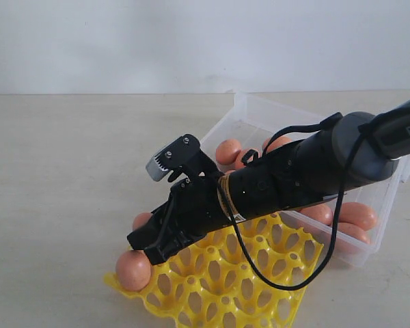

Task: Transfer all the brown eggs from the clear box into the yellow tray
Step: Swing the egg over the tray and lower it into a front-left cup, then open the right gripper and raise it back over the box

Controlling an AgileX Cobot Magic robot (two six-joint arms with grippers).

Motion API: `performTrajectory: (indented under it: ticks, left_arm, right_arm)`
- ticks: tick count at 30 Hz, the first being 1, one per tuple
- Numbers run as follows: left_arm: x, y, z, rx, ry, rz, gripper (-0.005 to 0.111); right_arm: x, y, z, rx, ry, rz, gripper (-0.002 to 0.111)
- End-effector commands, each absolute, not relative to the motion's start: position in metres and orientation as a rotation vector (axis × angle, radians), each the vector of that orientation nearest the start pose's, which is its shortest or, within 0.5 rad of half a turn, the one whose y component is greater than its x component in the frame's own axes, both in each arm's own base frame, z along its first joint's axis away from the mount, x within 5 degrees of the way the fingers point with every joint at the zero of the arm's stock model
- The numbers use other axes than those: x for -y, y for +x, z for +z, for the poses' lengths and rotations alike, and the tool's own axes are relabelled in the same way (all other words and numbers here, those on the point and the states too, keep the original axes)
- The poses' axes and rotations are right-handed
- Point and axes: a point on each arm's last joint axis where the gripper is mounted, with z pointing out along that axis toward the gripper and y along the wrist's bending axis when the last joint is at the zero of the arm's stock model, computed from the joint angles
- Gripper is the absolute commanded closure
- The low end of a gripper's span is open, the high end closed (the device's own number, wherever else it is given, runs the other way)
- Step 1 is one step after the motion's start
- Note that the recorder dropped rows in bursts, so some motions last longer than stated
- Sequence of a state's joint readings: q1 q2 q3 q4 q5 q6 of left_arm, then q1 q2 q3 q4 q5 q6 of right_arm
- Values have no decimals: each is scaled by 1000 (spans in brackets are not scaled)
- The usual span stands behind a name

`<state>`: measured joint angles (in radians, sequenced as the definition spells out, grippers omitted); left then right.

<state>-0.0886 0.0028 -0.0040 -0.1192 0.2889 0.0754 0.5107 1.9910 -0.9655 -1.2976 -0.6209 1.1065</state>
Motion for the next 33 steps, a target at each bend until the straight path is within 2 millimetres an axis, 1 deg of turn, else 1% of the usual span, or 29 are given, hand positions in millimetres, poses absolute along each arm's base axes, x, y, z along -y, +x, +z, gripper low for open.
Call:
performTrajectory:
  ticks: [1, 8, 20, 21, 23, 25, 33]
  left_arm:
    - [8, 54, 188, -1762, 77, -120, 103]
    - [8, 54, 188, -1762, 77, -120, 103]
    - [8, 54, 188, -1762, 77, -120, 103]
    - [8, 54, 188, -1762, 77, -120, 103]
    - [8, 54, 188, -1762, 77, -120, 103]
    - [8, 54, 188, -1762, 77, -120, 103]
    - [8, 54, 188, -1762, 77, -120, 103]
  right_arm:
    - [-225, 301, 125, -2085, -1027, 844, 72]
    - [-223, 303, 124, -2104, -1019, 805, 72]
    - [-223, 303, 124, -2100, -1025, 801, 71]
    - [-223, 303, 124, -2100, -1025, 801, 68]
    - [-223, 303, 124, -2101, -1025, 799, 54]
    - [-223, 303, 124, -2101, -1025, 799, 44]
    - [-222, 303, 123, -2108, -1022, 785, 43]
